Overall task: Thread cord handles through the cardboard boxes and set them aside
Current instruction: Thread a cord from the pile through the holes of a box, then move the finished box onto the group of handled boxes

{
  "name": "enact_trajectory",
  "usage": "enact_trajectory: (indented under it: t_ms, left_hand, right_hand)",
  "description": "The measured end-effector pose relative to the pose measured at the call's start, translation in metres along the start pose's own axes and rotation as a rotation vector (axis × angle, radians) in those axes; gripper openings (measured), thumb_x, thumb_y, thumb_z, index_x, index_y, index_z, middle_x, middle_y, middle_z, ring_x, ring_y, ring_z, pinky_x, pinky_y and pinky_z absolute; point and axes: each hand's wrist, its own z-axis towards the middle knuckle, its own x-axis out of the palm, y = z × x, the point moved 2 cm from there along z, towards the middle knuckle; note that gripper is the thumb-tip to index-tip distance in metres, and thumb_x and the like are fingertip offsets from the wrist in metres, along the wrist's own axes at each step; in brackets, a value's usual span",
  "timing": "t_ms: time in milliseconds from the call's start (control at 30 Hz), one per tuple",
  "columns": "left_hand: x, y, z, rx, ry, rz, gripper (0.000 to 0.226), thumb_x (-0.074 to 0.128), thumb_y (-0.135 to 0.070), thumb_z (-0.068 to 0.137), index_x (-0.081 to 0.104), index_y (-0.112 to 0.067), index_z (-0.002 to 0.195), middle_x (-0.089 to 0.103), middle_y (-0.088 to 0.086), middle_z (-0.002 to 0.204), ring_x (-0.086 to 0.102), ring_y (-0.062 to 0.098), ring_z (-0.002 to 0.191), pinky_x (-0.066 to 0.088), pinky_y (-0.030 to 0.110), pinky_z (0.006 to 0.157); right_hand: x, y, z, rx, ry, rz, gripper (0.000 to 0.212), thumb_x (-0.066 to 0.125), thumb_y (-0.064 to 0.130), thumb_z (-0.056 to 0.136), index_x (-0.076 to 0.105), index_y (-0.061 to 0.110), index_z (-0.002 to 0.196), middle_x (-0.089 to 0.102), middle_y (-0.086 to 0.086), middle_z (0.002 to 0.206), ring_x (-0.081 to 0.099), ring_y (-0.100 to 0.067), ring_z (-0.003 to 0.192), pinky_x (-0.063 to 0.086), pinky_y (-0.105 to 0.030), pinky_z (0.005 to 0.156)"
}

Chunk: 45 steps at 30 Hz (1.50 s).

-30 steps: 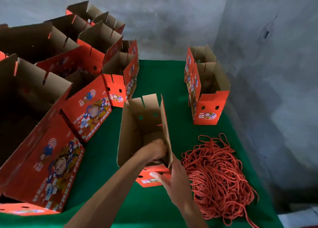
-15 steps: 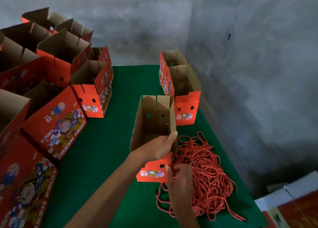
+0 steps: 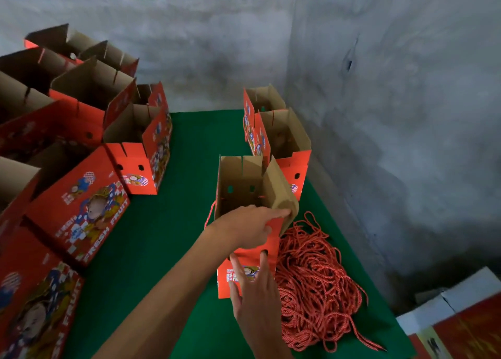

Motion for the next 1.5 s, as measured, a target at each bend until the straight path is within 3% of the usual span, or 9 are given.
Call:
enact_trajectory:
  t_ms: [133,233,467,633,833,1100,1233,1367,1500]
  left_hand:
    - [-0.027,-0.028,-0.004,0.036,-0.053,0.044,0.068,0.046,-0.02,0.098,0.029,-0.056,0.153,0.054,0.014,0.147,0.054,0.041,0.129,0.044,0.045,0.104]
    - [-0.036,-0.045,-0.01,0.071,-0.05,0.077,0.07,0.047,-0.017,0.097,0.03,-0.056,0.152,0.054,0.007,0.148,0.052,0.038,0.132,0.042,0.044,0.106]
    - [-0.047,-0.077,-0.011,0.154,0.026,0.088,0.071,0.048,-0.015,0.098,0.03,-0.056,0.152,0.049,-0.002,0.155,0.047,0.033,0.138,0.038,0.043,0.111]
    - [-0.054,-0.088,-0.006,0.155,0.065,0.054,0.069,0.049,-0.014,0.099,0.031,-0.054,0.154,0.05,-0.001,0.153,0.049,0.029,0.136,0.04,0.031,0.102]
    - [-0.048,-0.099,-0.014,0.119,0.122,0.052,0.073,0.048,-0.013,0.098,0.026,-0.057,0.153,0.044,0.003,0.158,0.043,0.034,0.142,0.038,0.047,0.117]
    - [-0.052,-0.116,-0.025,0.11,0.155,0.106,0.071,0.047,-0.012,0.1,0.026,-0.053,0.155,0.042,0.003,0.16,0.041,0.034,0.144,0.032,0.041,0.118]
    - [-0.05,-0.131,-0.025,0.147,0.16,0.112,0.071,0.045,-0.01,0.101,0.026,-0.051,0.156,0.042,-0.002,0.16,0.047,0.031,0.138,0.041,0.034,0.107]
    - [-0.037,-0.144,-0.017,0.177,0.155,0.102,0.073,0.043,-0.009,0.1,0.024,-0.049,0.158,0.033,-0.002,0.165,0.029,0.036,0.15,0.028,0.043,0.119]
    - [-0.019,-0.145,0.002,0.155,0.074,0.007,0.074,0.042,-0.01,0.097,0.026,-0.048,0.158,0.041,0.008,0.16,0.04,0.042,0.142,0.039,0.049,0.11]
  right_hand:
    - [-0.024,-0.004,0.004,-0.044,-0.132,0.065,0.05,0.051,0.053,0.102,0.037,0.055,0.15,0.047,-0.026,0.147,0.059,-0.035,0.128,0.055,-0.037,0.099]
    - [-0.038,-0.002,0.002,-0.065,-0.162,0.062,0.045,0.043,0.058,0.104,0.039,0.056,0.148,0.045,-0.023,0.143,0.064,-0.032,0.118,0.056,-0.035,0.092]
    - [-0.074,-0.006,-0.004,0.002,-0.198,0.131,0.047,0.057,0.056,0.095,0.046,0.056,0.141,0.049,-0.018,0.131,0.071,-0.029,0.087,0.06,-0.035,0.072]
    - [-0.085,-0.014,-0.007,0.028,-0.154,0.139,0.052,0.065,0.055,0.091,0.051,0.056,0.141,0.053,-0.019,0.129,0.07,-0.03,0.089,0.06,-0.035,0.071]
    - [-0.094,-0.021,-0.014,-0.059,-0.195,0.151,0.053,0.052,0.061,0.099,0.033,0.064,0.147,0.05,-0.011,0.124,0.067,-0.021,0.076,0.057,-0.029,0.064]
    - [-0.097,-0.015,-0.024,-0.031,-0.185,0.114,0.053,0.054,0.058,0.095,0.035,0.062,0.145,0.05,-0.013,0.12,0.066,-0.025,0.076,0.057,-0.033,0.057]
    - [-0.1,-0.022,-0.032,0.008,-0.182,0.102,0.049,0.056,0.056,0.096,0.038,0.059,0.141,0.051,-0.014,0.12,0.061,-0.023,0.069,0.053,-0.031,0.055]
    - [-0.102,-0.041,-0.04,0.056,-0.177,0.08,0.042,0.047,0.06,0.101,0.038,0.06,0.142,0.046,-0.013,0.126,0.062,-0.024,0.072,0.052,-0.032,0.056]
    - [-0.097,-0.072,-0.032,0.064,-0.148,0.024,0.04,0.058,0.049,0.099,0.045,0.051,0.136,0.046,-0.018,0.136,0.064,-0.027,0.083,0.057,-0.035,0.062]
